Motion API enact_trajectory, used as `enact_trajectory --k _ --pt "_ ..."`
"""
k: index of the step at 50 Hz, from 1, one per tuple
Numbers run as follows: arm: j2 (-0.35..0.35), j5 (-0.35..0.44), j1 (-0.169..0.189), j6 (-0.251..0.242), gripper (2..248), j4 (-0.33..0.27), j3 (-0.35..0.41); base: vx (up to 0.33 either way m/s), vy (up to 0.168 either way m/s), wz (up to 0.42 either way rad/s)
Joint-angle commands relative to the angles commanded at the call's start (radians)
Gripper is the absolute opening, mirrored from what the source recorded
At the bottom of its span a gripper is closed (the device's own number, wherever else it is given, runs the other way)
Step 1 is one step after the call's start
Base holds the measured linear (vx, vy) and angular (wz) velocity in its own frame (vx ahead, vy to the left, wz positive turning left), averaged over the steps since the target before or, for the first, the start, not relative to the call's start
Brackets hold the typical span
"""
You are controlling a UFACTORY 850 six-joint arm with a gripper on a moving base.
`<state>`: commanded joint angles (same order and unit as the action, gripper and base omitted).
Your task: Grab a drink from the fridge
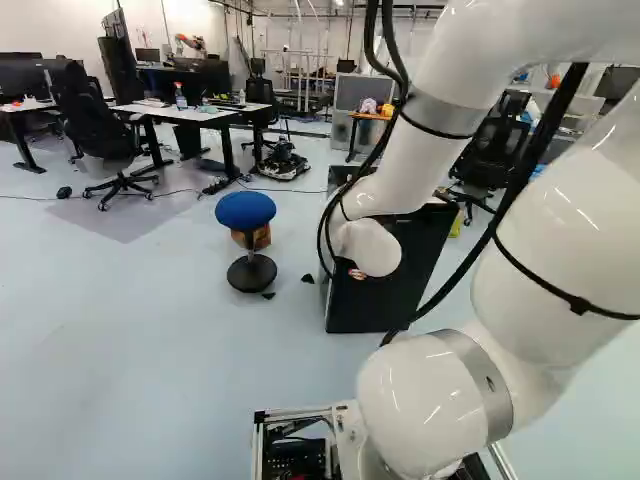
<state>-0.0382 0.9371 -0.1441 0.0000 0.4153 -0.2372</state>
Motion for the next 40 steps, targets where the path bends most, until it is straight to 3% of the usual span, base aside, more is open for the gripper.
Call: enact_trajectory --k 40 --pt "0.181 0.145 -0.042 0.000 247 0.107 -0.069 0.000 0.000 0.000"
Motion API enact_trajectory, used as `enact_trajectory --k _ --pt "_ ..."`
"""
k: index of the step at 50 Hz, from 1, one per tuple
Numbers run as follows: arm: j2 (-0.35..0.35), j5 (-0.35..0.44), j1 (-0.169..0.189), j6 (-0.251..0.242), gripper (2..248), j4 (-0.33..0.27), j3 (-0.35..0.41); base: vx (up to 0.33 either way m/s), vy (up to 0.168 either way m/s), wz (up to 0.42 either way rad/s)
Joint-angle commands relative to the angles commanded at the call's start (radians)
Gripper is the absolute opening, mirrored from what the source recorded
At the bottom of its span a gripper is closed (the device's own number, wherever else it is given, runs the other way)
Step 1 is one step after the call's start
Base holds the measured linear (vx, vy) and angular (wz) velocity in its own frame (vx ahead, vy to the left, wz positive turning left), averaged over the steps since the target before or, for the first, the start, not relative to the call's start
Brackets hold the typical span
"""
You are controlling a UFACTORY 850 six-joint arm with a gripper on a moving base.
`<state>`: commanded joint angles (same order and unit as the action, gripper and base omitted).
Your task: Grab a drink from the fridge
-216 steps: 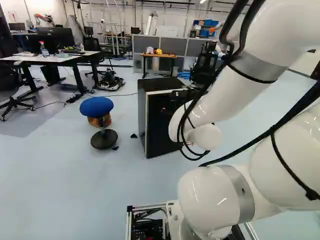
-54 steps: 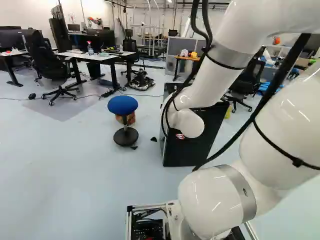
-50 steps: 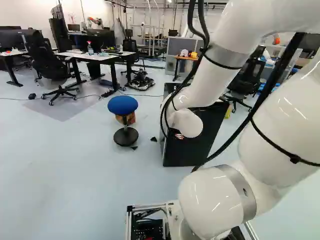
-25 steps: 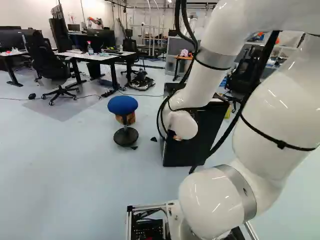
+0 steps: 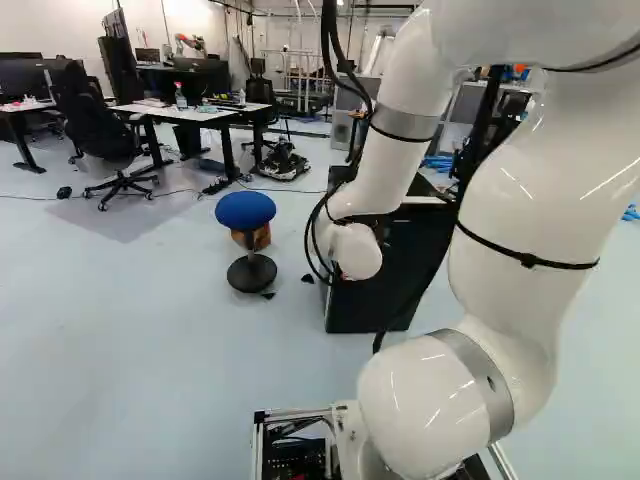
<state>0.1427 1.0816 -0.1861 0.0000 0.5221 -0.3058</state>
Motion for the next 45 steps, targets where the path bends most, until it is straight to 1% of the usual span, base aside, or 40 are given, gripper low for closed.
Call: enact_trajectory --k 45 --pt "0.212 0.194 -0.048 0.000 247 0.089 -0.105 0.000 0.000 0.000"
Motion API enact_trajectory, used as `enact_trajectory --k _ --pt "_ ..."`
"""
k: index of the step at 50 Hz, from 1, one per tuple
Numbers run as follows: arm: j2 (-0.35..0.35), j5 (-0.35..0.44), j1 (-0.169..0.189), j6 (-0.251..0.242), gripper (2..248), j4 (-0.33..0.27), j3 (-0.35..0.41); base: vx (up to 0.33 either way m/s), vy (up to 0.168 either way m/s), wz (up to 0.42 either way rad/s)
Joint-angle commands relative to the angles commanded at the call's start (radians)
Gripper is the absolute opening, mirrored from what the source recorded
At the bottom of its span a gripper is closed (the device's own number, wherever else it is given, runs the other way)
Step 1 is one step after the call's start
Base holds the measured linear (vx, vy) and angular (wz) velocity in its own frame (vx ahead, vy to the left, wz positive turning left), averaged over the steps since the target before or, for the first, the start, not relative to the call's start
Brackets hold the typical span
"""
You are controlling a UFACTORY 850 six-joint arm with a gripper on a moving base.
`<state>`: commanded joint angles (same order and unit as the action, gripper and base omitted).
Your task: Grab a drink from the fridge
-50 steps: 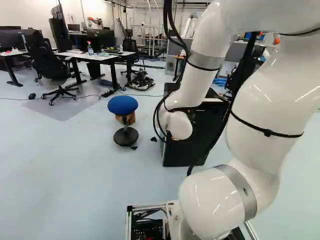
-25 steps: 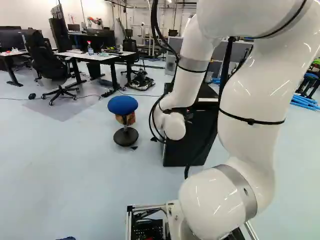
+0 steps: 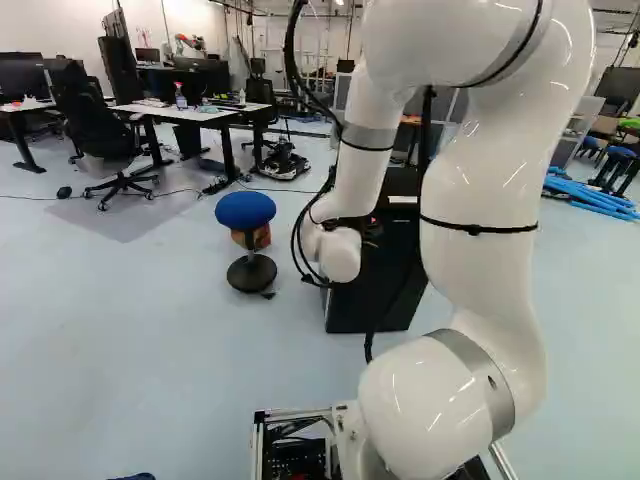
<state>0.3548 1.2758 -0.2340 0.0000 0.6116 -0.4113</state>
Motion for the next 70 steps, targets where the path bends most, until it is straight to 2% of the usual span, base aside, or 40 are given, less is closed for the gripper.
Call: enact_trajectory --k 39,48,70 --pt "0.168 0.165 -0.040 0.000 247 0.079 -0.089 0.000 0.000 0.000" --pt "0.206 0.185 -0.046 0.000 247 0.108 -0.110 0.000 0.000 0.000" --pt "0.232 0.193 -0.052 0.000 247 0.181 -0.152 0.000 0.000 0.000"
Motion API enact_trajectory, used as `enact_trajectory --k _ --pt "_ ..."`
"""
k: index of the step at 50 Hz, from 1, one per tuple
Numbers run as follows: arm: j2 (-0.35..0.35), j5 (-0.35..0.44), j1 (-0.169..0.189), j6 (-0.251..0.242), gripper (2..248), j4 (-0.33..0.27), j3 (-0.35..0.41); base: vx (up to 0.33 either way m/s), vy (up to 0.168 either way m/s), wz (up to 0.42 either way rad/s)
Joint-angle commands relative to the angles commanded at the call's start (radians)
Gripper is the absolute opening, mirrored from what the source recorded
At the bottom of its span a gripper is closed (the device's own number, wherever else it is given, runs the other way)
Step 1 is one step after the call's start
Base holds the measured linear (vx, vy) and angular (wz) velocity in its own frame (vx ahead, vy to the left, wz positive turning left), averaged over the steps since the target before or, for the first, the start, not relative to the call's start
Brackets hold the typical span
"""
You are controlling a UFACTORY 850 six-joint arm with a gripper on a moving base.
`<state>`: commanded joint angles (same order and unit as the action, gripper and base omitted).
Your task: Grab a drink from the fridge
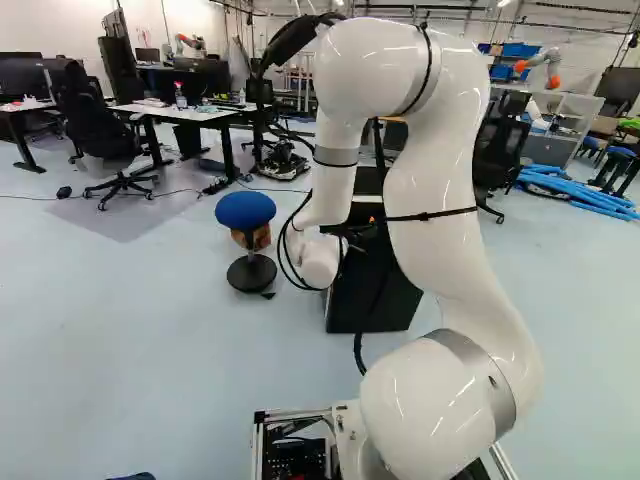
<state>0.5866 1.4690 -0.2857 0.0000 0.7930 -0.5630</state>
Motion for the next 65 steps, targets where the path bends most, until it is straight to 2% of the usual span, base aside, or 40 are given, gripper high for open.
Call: enact_trajectory --k 42,65 --pt "0.056 0.000 0.007 0.000 247 0.087 -0.093 0.000 0.000 0.000" --pt "0.057 0.000 0.007 0.000 247 0.128 -0.095 0.000 0.000 0.000"
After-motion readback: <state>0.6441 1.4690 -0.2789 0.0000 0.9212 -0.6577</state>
